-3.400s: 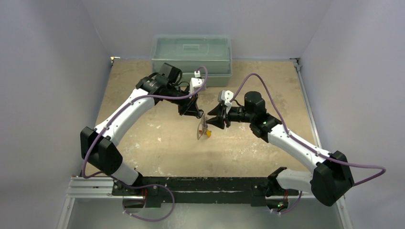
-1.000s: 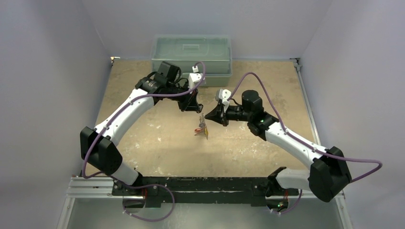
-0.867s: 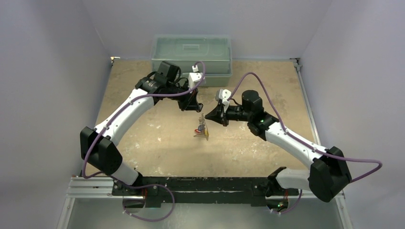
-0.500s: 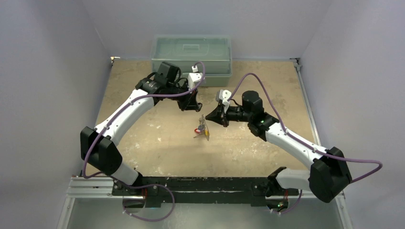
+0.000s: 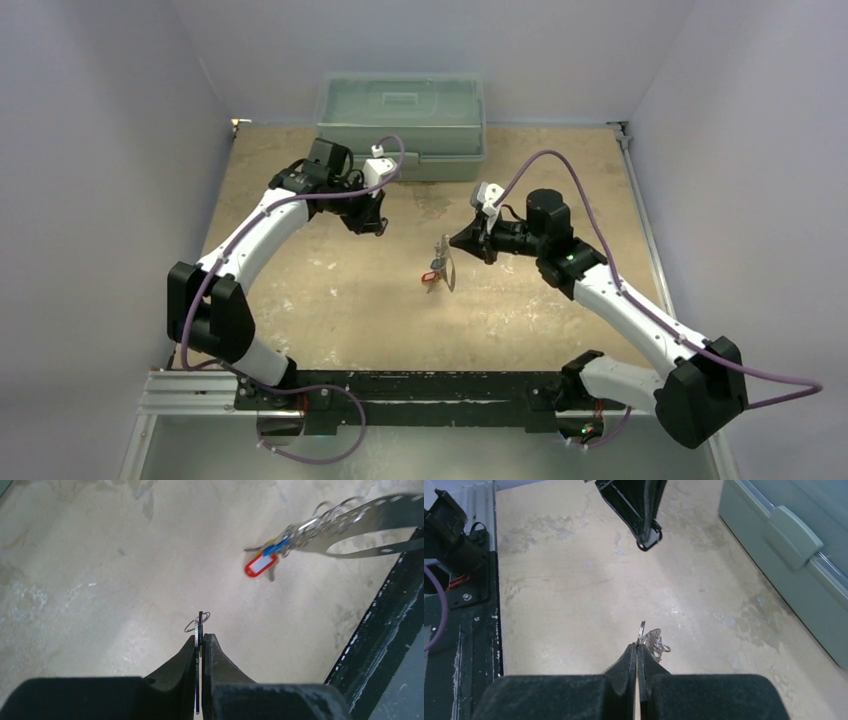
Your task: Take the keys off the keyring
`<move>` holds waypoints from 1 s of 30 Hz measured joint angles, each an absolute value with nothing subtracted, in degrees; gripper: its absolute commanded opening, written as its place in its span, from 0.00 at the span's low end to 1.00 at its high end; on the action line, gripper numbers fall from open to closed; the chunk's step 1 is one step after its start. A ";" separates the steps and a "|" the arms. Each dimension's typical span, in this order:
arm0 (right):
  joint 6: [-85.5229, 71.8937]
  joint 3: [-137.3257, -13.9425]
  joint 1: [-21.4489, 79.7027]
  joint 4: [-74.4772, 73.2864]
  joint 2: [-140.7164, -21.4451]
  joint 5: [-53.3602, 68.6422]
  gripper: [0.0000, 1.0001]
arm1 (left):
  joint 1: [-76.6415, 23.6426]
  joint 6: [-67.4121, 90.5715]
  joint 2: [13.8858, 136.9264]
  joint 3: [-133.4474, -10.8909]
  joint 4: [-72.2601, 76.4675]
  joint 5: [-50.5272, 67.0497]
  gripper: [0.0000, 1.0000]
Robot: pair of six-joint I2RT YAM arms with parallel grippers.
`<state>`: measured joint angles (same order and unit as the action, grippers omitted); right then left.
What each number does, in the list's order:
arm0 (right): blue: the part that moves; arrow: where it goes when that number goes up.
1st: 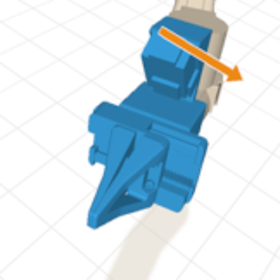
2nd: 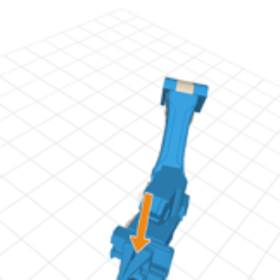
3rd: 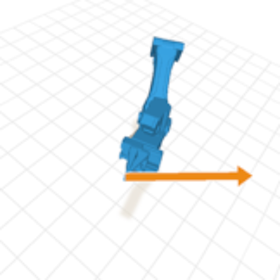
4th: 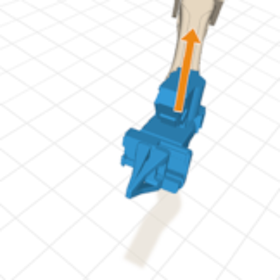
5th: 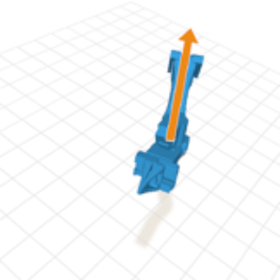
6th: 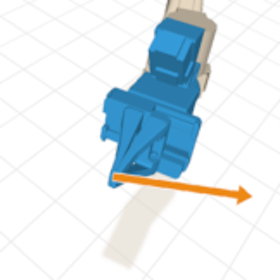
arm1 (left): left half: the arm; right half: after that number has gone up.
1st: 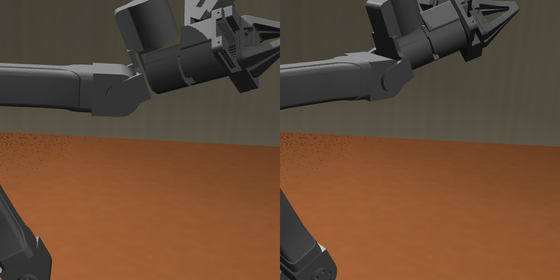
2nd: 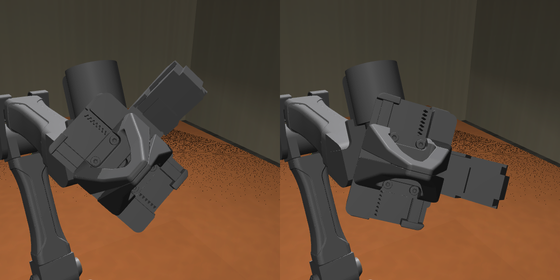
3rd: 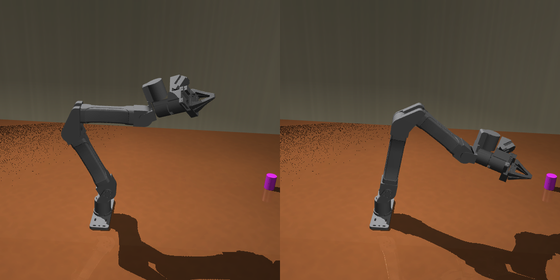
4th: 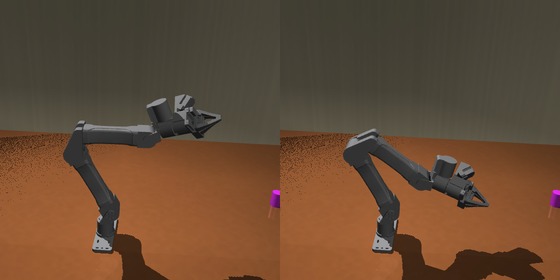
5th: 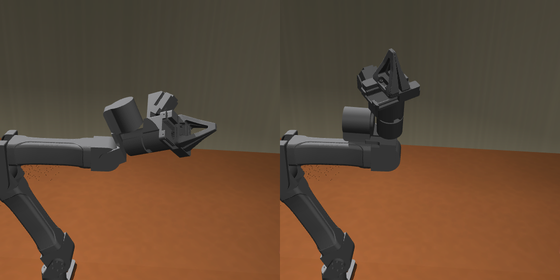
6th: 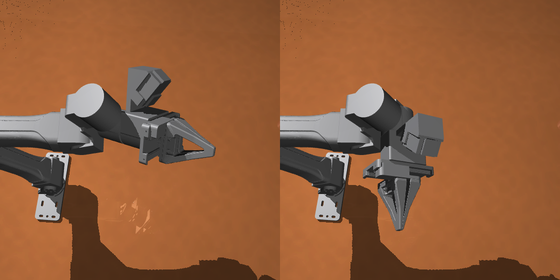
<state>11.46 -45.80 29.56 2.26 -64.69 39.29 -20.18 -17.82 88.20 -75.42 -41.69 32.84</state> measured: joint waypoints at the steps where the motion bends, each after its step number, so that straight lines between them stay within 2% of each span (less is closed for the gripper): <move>1: 11.60 -45.98 29.23 0.73 -64.12 38.37 0.00 | -19.62 -18.85 88.44 -74.89 -42.15 32.21 0.00; 8: 14.04 -48.84 26.76 -9.74 -59.02 32.21 0.00 | -13.04 -22.24 90.89 -72.79 -43.77 29.69 0.00; 13: 15.38 -50.78 26.46 -13.02 -58.26 29.23 0.00 | -12.40 -24.08 91.37 -70.98 -44.58 27.62 0.00; 22: 15.88 -51.42 26.83 -14.06 -73.34 34.00 0.00 | -12.32 -26.41 94.00 -68.01 -44.80 25.08 0.00; 30: 15.00 -51.42 33.58 -9.85 -80.68 35.48 0.00 | -11.14 -27.64 95.83 -66.61 -45.34 23.55 0.00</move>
<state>15.00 -51.42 33.58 -9.85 -80.68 35.48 -11.14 -27.64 95.83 -66.61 -45.34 23.55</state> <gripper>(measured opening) 0.004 0.028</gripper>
